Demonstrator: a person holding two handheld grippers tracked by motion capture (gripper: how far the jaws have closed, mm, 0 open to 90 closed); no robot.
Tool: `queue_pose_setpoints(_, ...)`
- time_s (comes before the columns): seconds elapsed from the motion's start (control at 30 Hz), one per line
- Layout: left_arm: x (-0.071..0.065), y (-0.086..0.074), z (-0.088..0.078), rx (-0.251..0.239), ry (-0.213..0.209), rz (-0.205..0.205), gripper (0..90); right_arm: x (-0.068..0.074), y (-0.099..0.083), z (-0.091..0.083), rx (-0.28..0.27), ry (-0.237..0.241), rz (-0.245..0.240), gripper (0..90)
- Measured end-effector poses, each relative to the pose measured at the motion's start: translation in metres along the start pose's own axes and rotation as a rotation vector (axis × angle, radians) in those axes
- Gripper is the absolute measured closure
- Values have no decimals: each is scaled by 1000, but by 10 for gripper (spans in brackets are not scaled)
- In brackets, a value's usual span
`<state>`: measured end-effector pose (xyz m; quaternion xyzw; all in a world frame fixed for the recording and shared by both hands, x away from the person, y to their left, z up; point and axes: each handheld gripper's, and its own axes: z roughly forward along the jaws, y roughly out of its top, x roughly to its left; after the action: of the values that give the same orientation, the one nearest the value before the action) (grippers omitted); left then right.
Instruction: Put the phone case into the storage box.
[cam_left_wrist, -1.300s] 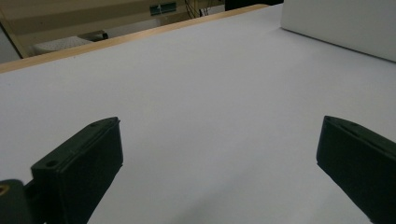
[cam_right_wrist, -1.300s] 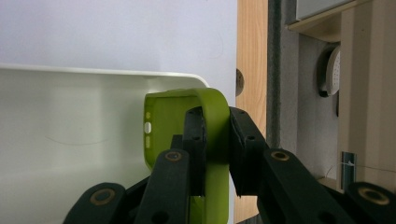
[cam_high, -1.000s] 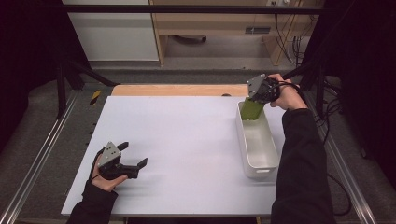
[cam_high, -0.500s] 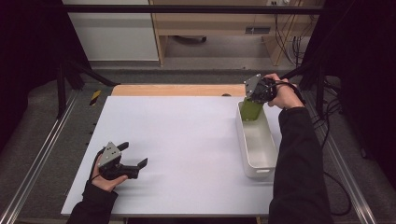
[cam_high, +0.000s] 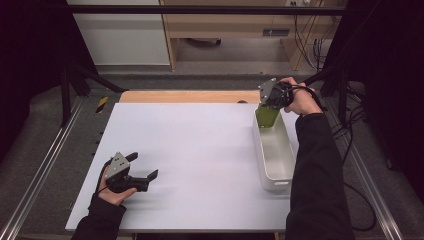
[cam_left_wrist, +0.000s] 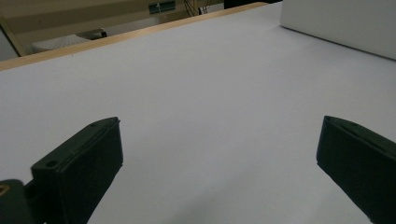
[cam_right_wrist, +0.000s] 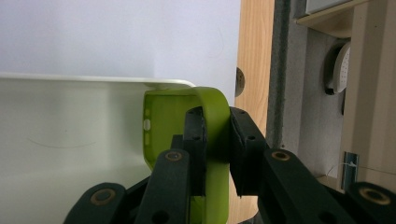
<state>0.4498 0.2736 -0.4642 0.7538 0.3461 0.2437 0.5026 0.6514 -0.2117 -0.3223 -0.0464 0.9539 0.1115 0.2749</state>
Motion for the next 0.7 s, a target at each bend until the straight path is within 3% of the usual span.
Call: queue_pose_setpoints(0.7,0,0,0,-1,0,-1,0,0,-3,5,21,-7,3,781)
